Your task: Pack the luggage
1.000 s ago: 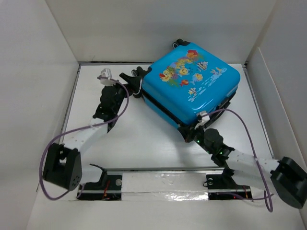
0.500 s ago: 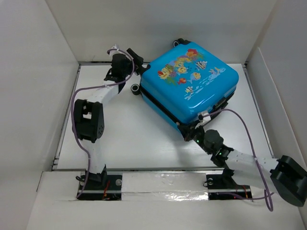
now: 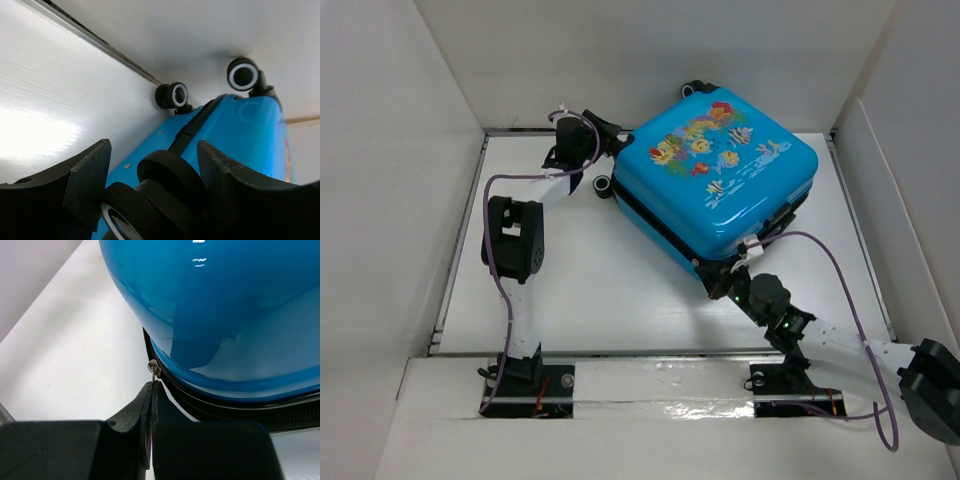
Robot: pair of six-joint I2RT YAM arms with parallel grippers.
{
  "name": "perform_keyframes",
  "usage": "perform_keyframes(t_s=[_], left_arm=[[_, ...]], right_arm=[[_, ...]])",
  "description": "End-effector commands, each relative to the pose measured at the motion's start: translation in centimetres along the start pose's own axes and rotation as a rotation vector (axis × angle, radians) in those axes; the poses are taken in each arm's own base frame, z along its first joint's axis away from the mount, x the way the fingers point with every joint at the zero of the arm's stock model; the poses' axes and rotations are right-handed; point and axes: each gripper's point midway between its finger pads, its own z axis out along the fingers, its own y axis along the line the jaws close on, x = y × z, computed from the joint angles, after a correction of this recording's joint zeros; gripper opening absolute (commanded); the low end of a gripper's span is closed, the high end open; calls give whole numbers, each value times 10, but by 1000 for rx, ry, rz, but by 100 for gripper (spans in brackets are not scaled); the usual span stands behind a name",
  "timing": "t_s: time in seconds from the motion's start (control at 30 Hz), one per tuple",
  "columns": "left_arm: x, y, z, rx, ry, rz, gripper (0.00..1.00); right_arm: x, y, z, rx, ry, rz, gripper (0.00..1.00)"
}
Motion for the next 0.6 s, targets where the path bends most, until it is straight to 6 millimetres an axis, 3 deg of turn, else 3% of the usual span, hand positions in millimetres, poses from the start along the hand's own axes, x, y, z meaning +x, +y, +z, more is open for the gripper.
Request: perform_keyframes(t_s=[0.0, 0.03, 0.13, 0.17, 0.27, 0.3, 0.37, 0.4, 0.43, 0.53, 0.57], left_arm=[[8, -34, -8, 171, 16, -60, 51], [17, -35, -13, 183, 28, -87, 33], [12, -61, -28, 294, -5, -100, 7], [21, -61, -35, 324, -7, -103, 0], [26, -68, -62, 396, -32, -99, 0], [31, -71, -71, 414, -34, -96, 0], [39, -66, -98, 443, -55, -95, 0], [41, -64, -108, 449, -60, -89, 0], [56, -64, -129, 475, -56, -71, 0], [88, -57, -166, 472, -31, -33, 0], [110, -66, -178, 501, -1, -20, 0]], right_arm=[[-21, 17, 3, -56, -71, 12, 0], [-21, 17, 3, -55, -73, 13, 0], [-27, 20, -1, -63, -87, 21, 0], [-32, 22, -4, -68, -103, 24, 0], [-28, 16, -10, -42, -81, 17, 0], [-35, 17, -16, -48, -104, 22, 0], [-29, 13, -22, -43, -86, 21, 0], [-37, 17, -29, -67, -111, 27, 0], [-36, 16, -35, -65, -106, 34, 0], [-31, 17, -40, -82, -101, 58, 0], [-30, 22, -40, -98, -101, 67, 0]])
